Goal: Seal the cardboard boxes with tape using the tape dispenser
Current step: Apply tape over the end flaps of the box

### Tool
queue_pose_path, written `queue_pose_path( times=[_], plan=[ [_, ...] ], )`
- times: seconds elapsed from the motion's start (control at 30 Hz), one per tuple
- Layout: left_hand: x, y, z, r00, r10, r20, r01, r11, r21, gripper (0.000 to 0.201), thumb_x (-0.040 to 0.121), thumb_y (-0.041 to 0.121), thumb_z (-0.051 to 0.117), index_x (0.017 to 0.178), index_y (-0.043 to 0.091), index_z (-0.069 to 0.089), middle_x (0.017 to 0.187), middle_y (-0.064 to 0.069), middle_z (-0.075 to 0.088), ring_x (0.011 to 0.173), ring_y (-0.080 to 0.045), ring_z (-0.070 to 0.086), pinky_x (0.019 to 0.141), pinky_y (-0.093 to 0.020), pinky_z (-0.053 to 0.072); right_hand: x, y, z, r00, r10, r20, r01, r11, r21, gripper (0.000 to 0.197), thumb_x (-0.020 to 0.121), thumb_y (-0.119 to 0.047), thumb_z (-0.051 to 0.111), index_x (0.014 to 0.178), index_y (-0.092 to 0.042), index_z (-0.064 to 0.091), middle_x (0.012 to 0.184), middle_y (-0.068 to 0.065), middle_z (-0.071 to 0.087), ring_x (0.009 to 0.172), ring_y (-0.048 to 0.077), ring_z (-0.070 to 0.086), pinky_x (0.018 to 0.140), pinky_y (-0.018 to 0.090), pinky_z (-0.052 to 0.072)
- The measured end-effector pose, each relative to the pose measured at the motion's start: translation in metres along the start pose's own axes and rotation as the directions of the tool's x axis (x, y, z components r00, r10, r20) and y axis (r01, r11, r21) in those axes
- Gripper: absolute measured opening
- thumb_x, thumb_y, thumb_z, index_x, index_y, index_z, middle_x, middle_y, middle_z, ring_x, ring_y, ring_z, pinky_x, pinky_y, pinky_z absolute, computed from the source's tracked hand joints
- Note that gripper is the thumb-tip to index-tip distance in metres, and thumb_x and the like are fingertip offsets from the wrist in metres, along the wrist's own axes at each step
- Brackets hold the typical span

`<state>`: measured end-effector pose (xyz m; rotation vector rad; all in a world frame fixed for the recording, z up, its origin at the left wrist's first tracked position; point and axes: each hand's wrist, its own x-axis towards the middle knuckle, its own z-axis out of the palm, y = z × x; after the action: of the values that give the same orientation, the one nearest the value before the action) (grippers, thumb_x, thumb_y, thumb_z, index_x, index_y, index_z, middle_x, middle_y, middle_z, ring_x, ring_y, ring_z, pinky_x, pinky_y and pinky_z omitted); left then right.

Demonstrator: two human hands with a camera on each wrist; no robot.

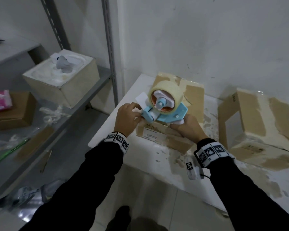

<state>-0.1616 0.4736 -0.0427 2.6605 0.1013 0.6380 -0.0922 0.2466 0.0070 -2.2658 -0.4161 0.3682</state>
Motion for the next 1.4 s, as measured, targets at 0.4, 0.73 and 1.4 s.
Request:
queue_pose_path(
  times=[0.4, 0.73, 1.4],
  plan=[
    [-0.017, 0.003, 0.023, 0.996, -0.084, -0.004, 0.081, 0.978, -0.194, 0.044, 0.084, 0.035, 0.043, 0.098, 0.005, 0.072, 0.101, -0.010, 0.072, 0.093, -0.025, 0.068, 0.101, -0.038, 0.038, -0.004, 0.002, 0.002, 0.998, -0.065, 0.024, 0.067, 0.993, -0.094, 0.014, 0.062, -0.038, 0.055, 0.062, -0.028, 0.047, 0.065, -0.004, 0.055, 0.060, 0.013, 0.049, 0.052, 0.027, 0.034],
    [-0.016, 0.003, 0.031, 0.987, -0.120, -0.105, 0.116, 0.992, -0.045, 0.033, 0.082, 0.029, 0.051, 0.082, 0.005, 0.075, 0.080, -0.011, 0.074, 0.069, -0.025, 0.069, 0.100, -0.049, 0.036, 0.003, 0.004, -0.009, 0.981, -0.177, 0.076, 0.193, 0.906, -0.378, 0.033, 0.075, -0.036, 0.056, 0.082, -0.004, 0.062, 0.082, 0.014, 0.069, 0.073, 0.032, 0.063, 0.058, 0.034, 0.045],
    [-0.007, 0.016, 0.034, 0.988, -0.093, -0.126, 0.098, 0.995, 0.035, 0.018, 0.083, 0.027, 0.065, 0.098, 0.023, 0.074, 0.097, 0.010, 0.073, 0.095, -0.023, 0.061, 0.111, -0.049, 0.015, -0.035, 0.072, -0.093, 0.995, -0.089, -0.037, 0.075, 0.957, -0.281, 0.019, 0.077, -0.021, 0.071, 0.093, -0.010, 0.068, 0.092, 0.012, 0.071, 0.083, 0.028, 0.064, 0.064, 0.036, 0.049]
  ],
)
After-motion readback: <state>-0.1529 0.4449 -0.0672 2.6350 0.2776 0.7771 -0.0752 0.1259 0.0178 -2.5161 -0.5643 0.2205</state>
